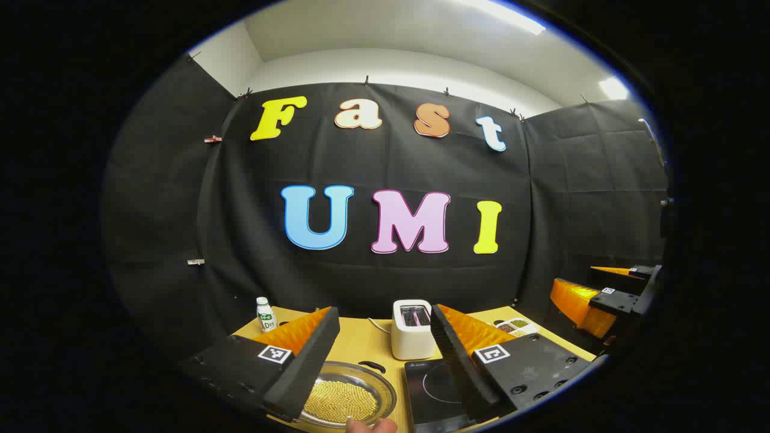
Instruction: First push the handle of the pot to place it horizontally, then grasp the pot with both hands and set it on the induction cooktop.
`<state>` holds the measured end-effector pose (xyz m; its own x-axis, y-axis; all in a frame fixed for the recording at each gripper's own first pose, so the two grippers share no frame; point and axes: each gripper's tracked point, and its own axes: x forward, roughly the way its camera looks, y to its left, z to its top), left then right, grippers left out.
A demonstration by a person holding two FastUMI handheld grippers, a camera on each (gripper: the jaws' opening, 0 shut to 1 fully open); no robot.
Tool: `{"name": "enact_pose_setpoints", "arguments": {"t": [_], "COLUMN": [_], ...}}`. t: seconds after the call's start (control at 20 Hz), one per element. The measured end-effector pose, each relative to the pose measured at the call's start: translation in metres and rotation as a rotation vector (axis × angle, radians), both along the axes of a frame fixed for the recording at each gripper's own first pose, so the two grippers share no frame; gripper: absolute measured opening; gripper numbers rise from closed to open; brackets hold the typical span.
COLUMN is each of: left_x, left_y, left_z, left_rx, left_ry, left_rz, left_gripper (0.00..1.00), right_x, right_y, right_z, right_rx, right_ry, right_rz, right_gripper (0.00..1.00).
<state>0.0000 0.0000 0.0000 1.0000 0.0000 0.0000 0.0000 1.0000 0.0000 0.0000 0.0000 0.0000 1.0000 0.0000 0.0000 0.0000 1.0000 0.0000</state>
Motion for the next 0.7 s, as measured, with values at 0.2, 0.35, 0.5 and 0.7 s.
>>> {"name": "enact_pose_setpoints", "arguments": {"t": [0.2,0.35,0.5,0.7], "left_x": [-0.0004,-0.0011,-0.0021,-0.0051], "left_y": [0.0012,0.0030,0.0018,0.0026], "left_z": [-0.0004,0.0024,0.0031,0.0044], "left_rx": [0.008,0.017,0.017,0.022], "left_ry": [0.001,-0.009,-0.011,-0.016], "left_rz": [-0.004,0.004,0.002,0.004], "left_gripper": [0.95,0.92,0.95,0.95], "right_x": [-0.0024,-0.0030,-0.0031,-0.0037], "right_y": [0.0039,0.0061,0.0090,0.0082], "right_z": [-0.0021,-0.0008,0.0009,0.0009], "right_rx": [0.002,-0.001,0.001,-0.003], "right_ry": [0.006,0.004,-0.001,-0.004], "right_rz": [0.013,0.018,0.025,0.026], "right_gripper": [0.96,0.96,0.96,0.98]}}
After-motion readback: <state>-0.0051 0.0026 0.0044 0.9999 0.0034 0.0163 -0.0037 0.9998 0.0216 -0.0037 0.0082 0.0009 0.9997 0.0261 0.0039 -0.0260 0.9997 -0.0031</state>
